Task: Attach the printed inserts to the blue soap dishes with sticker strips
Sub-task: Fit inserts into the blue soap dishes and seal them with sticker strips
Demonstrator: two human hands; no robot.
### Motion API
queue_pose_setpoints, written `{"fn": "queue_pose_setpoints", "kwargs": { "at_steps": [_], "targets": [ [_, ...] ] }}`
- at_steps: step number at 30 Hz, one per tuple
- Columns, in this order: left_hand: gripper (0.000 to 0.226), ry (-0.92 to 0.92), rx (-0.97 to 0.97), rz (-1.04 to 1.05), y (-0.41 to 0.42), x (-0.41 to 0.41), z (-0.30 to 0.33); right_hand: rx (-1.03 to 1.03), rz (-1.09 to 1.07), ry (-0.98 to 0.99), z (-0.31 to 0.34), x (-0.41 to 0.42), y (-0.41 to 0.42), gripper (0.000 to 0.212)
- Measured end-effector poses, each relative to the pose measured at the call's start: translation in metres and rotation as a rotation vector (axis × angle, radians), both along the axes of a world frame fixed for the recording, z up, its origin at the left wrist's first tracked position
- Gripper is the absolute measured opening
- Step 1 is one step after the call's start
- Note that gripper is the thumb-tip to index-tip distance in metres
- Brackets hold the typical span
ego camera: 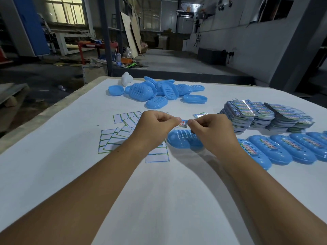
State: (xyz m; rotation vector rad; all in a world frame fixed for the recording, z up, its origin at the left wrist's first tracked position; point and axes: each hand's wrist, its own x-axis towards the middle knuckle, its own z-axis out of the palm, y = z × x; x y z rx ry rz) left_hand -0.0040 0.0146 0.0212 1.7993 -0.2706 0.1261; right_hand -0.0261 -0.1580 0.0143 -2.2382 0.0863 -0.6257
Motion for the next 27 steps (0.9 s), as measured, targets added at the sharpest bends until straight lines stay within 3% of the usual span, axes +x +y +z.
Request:
{"fn": "queue_pose_setpoints", "kwargs": {
  "at_steps": [10, 27],
  "targets": [
    [0.021, 0.103, -0.026, 0.013, -0.0029, 0.0037, -0.001, 0.29, 0.073, 0.08, 0.004, -0.0016, 0.0023, 0.033],
    [0.024, 0.123, -0.098, -0.1, -0.008, 0.0052, -0.005, 0.18, 0.091, 0.081, 0.0029, -0.0048, 0.0008, 0.025]
  ]
}}
